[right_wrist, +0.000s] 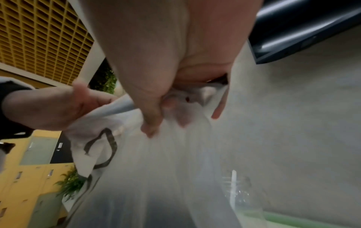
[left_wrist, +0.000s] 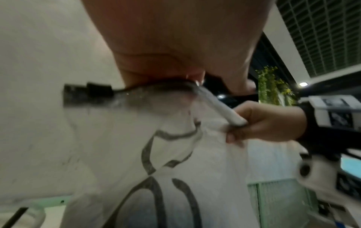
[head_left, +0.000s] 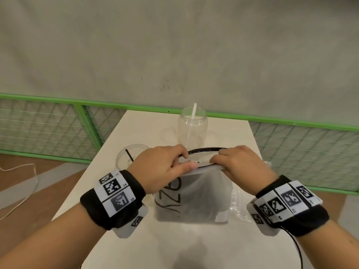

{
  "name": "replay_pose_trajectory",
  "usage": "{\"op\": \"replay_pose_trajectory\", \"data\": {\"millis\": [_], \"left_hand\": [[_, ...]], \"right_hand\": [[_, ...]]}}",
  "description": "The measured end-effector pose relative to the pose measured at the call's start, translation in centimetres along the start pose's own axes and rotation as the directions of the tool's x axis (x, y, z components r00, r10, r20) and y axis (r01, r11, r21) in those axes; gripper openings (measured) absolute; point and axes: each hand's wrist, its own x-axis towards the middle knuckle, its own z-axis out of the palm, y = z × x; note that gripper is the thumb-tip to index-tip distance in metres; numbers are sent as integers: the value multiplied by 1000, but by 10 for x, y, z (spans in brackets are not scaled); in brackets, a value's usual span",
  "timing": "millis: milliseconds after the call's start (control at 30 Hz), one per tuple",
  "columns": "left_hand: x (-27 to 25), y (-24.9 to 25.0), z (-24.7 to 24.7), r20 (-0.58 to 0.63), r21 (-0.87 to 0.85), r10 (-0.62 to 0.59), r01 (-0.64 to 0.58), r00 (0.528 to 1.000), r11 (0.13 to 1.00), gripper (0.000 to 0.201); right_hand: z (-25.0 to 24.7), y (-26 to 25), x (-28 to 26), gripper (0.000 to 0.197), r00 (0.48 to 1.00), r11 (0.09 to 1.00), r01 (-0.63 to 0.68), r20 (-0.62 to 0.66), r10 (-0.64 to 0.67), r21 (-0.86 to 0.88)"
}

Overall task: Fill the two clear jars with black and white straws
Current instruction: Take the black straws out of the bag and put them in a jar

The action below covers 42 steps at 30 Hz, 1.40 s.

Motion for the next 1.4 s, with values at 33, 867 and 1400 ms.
{"op": "replay_pose_trajectory", "data": {"millis": [33,867,1400], "left_hand": [[1,-3,-1,15,-33,-53,53,998,998,51],[18,-15,21,30,-522,-376,335,926,784,26],[-3,-25,34,-6,-762,-558,357,830,540,16]], "right_hand": [[1,-1,-1,22,1000,999,1,-9,-1,45],[20,-13,-6,107,844,892,-410,451,291,190],[39,-29,1,74,876,740,-475,339,343,477]]}}
